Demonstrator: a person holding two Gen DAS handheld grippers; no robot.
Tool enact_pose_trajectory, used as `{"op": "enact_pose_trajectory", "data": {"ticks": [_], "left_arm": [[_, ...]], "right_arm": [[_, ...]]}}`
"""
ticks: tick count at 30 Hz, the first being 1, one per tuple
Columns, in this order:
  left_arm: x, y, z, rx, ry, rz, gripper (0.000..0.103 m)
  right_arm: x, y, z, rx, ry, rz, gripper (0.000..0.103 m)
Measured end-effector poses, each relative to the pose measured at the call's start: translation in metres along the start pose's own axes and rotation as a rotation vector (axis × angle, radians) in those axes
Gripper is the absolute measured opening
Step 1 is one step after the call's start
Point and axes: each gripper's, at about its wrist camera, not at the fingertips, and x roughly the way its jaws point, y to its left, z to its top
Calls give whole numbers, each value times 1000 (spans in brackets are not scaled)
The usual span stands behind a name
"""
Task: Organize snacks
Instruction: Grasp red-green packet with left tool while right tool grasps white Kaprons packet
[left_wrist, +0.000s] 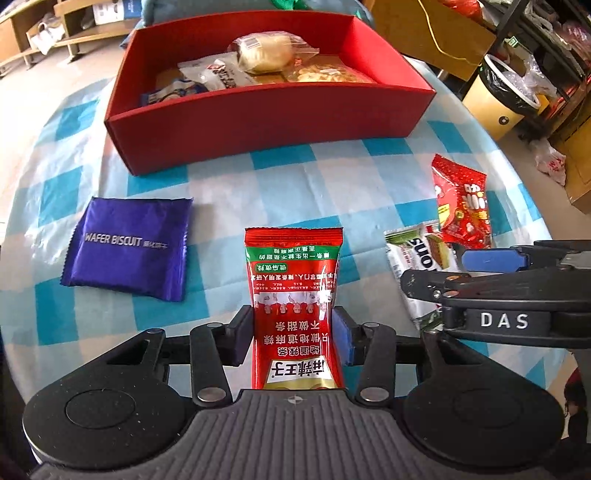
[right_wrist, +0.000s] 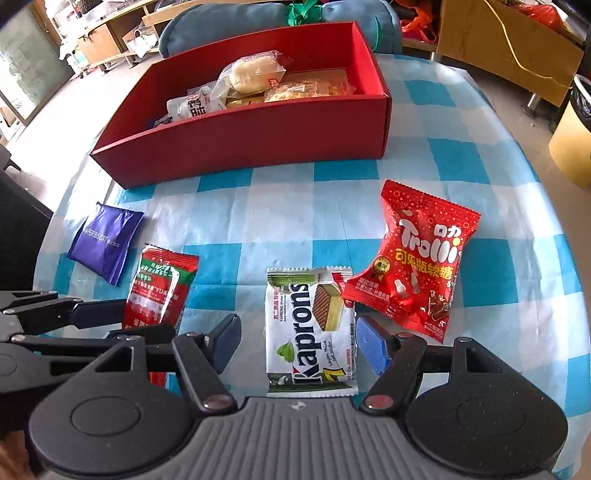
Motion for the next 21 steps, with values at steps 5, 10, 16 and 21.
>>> {"op": "enact_pose_trajectory", "data": {"ticks": [5, 10, 16, 21], "left_arm": [[-1, 8, 0, -16, 6, -18, 53], [3, 11, 0, -20, 21, -20, 53], [4, 23, -1, -40, 33, -29, 54], [6, 29, -6, -33, 40, -19, 53]], "right_arm": [[16, 1, 0, -8, 47, -10, 65], [27, 10, 1, -19, 41, -34, 89], [33, 21, -5, -41, 21, -75, 100], [28, 46, -11, -133, -3, -122, 71]]}}
